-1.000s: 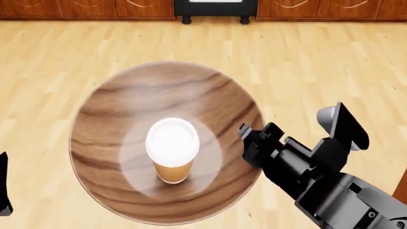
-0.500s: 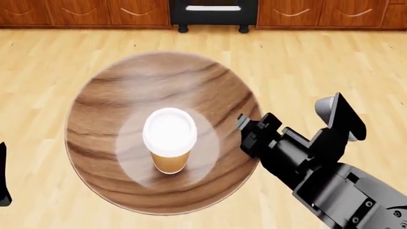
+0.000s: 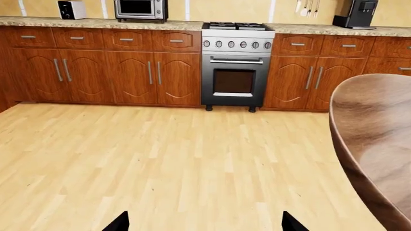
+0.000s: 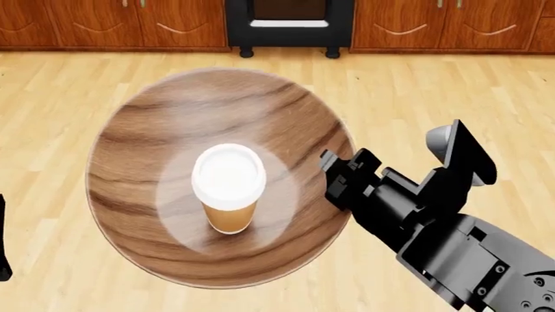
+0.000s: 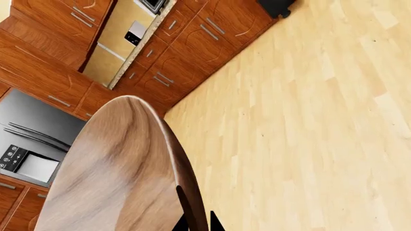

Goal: Place the cup inside the bowl on the dining table and move the bowl to any counter.

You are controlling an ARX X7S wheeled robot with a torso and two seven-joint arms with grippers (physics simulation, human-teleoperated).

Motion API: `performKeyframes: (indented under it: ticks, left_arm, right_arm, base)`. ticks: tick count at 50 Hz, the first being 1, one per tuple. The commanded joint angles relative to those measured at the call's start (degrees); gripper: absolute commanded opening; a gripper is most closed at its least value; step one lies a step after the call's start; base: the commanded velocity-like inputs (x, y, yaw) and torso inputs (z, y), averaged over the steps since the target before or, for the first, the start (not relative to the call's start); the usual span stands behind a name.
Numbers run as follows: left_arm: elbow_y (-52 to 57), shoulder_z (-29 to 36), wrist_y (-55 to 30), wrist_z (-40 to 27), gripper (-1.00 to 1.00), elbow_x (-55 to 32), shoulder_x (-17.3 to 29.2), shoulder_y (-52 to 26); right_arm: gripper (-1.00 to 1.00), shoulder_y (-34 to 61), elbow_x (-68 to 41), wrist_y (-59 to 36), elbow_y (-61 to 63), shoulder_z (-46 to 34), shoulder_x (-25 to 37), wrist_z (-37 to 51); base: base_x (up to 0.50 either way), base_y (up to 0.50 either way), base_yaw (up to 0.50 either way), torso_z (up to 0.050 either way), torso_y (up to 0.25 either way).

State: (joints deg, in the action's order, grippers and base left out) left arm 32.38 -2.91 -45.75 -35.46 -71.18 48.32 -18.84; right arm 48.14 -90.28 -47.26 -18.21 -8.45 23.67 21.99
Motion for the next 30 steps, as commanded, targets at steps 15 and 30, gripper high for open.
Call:
performKeyframes:
  ticks: [15, 30]
  left_arm:
    - [-0.34, 0.73, 0.25, 0.09, 1.00, 0.56, -0.39, -0.03]
    - [-0.37, 0.28, 1.07, 0.83, 1.00, 1.04, -0.20, 1.42]
  right_arm:
    - [-1.00, -0.50, -1.04, 1.24, 0.78, 0.82, 0.12, -0.70]
    - [-1.00, -0.78, -1.12, 1.34, 0.97, 0.55, 0.10, -0.68]
  base:
    - [0.50, 0.10, 0.00, 0.000, 0.001]
    - [0.50, 0.13, 0.00, 0.000, 0.001]
